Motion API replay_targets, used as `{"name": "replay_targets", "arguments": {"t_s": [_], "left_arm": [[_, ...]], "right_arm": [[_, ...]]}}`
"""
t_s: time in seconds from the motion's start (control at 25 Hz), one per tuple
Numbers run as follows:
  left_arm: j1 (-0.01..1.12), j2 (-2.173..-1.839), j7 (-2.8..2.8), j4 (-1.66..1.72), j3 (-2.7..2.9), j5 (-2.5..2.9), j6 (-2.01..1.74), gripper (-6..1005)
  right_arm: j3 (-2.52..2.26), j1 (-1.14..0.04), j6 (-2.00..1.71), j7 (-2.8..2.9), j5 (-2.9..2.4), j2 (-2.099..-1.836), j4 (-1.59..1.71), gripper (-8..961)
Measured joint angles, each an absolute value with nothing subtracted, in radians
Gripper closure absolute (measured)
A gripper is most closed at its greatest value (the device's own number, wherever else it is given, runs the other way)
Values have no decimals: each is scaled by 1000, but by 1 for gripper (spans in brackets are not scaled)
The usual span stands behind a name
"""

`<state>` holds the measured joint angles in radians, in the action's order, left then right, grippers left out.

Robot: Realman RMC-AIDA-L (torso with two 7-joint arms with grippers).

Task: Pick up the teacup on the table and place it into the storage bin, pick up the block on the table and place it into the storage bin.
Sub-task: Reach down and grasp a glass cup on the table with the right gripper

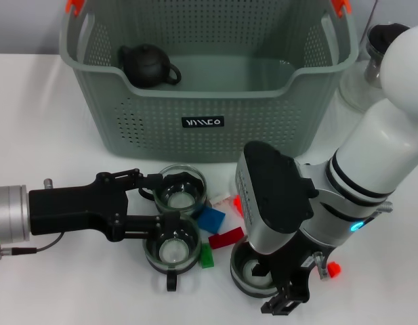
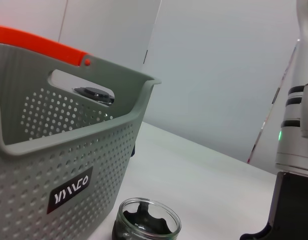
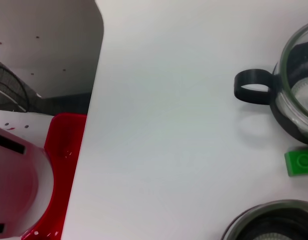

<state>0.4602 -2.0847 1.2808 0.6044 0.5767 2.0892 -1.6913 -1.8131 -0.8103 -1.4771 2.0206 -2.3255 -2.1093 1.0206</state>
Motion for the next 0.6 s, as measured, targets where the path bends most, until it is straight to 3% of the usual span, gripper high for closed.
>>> {"name": "replay_targets", "arguments": {"t_s": [0.32,0.6], "left_arm": [[459,-2085,1281,599,577,2089,-1690,124],[459,-2085,1278,594,577,2090,-1682,124]], "right_arm": [[-1816,-813,-1479,2036,-2345,-2109,1017,349],[-1811,-807,-1481,2038,-2346,-2108,1024,630]]}}
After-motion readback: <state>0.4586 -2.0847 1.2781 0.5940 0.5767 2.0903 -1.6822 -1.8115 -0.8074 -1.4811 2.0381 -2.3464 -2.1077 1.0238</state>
